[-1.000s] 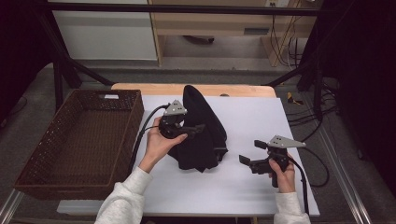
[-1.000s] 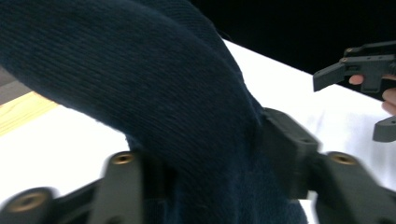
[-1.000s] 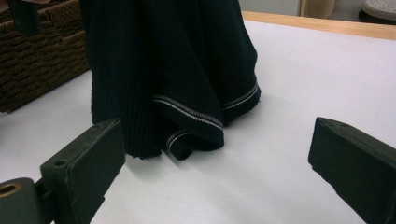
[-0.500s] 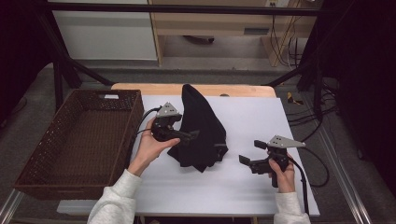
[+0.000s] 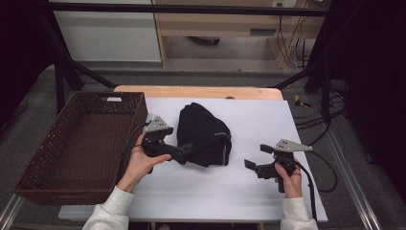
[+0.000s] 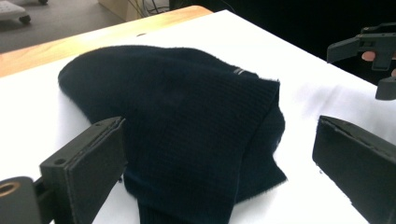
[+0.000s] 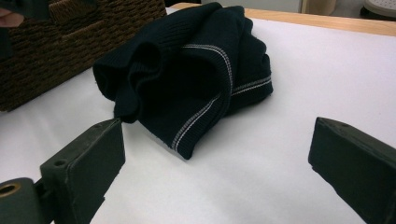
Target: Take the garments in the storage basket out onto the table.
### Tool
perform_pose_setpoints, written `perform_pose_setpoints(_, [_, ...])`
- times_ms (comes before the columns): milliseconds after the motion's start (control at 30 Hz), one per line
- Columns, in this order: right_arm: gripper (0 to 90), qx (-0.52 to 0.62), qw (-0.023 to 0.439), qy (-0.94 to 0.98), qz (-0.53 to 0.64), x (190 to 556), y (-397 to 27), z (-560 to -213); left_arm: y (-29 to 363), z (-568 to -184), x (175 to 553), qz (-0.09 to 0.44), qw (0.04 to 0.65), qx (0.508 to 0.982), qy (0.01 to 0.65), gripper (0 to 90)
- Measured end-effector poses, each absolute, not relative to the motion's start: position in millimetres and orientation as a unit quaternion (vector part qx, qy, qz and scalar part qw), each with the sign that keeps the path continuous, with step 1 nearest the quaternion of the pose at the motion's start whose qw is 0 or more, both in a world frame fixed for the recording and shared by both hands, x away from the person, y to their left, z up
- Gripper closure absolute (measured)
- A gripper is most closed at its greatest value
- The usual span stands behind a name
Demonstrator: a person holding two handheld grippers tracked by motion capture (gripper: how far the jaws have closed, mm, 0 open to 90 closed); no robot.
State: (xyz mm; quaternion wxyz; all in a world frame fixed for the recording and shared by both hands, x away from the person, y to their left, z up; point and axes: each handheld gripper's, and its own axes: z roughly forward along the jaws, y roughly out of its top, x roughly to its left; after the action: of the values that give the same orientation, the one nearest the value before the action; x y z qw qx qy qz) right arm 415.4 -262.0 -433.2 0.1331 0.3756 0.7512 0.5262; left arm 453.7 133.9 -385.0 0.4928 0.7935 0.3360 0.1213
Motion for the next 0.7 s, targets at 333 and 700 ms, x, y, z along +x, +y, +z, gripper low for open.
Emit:
perform_pose_setpoints(333, [4.1, 0.381, 0.128, 0.751, 0.524, 415.1, -260.2, -434.0, 146.3, -406.4, 436.5, 0.118, 0.482, 0.794, 0.351, 2.8])
perform_pose_setpoints(700, [4.2, 0.381, 0.126, 0.756, 0.517, 416.2, -256.3, -436.0, 149.9, -425.4, 429.7, 0.117, 0.470, 0.794, 0.368, 4.3])
